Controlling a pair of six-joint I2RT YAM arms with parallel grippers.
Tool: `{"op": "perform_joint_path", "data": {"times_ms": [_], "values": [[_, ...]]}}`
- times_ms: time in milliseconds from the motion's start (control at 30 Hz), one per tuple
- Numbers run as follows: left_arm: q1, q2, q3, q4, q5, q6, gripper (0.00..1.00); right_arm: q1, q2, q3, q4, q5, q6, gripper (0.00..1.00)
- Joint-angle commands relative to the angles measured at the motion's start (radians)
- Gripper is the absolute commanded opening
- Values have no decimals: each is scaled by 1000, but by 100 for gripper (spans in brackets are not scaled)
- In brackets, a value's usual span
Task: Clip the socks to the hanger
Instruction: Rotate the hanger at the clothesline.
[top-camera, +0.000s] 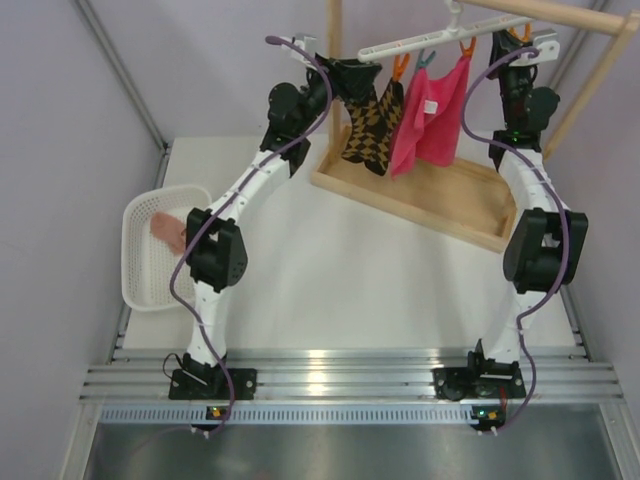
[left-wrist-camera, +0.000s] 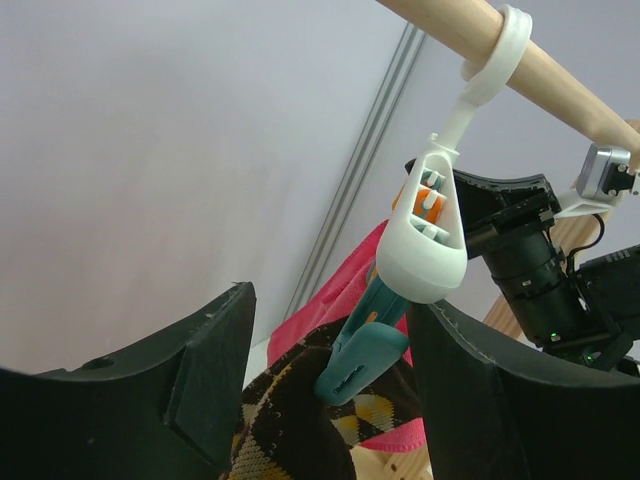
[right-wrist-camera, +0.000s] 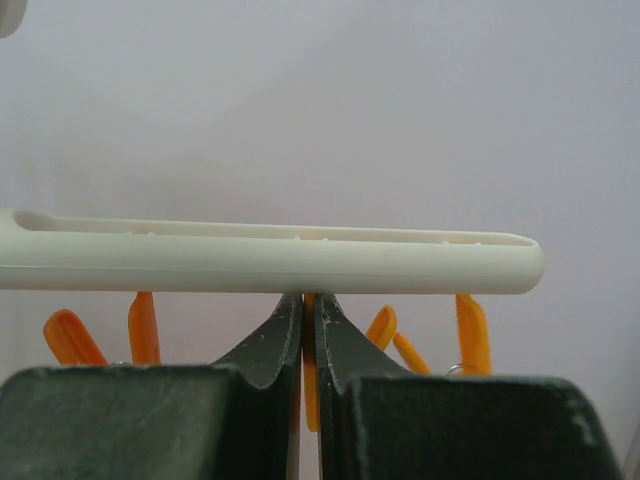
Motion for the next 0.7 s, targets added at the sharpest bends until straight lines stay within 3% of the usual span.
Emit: {"op": "perform_joint_path", "data": {"times_ms": [0, 400, 667], "values": [[10, -102, -49, 50, -33, 3, 66, 20, -116, -45, 63, -79, 8, 0], [10, -193, -131, 30, -47, 48, 68, 52, -218, -101, 19, -102, 4, 0], [9, -282, -207, -25, -12, 109, 64, 62, -219, -94, -5, -90, -21, 0]]}}
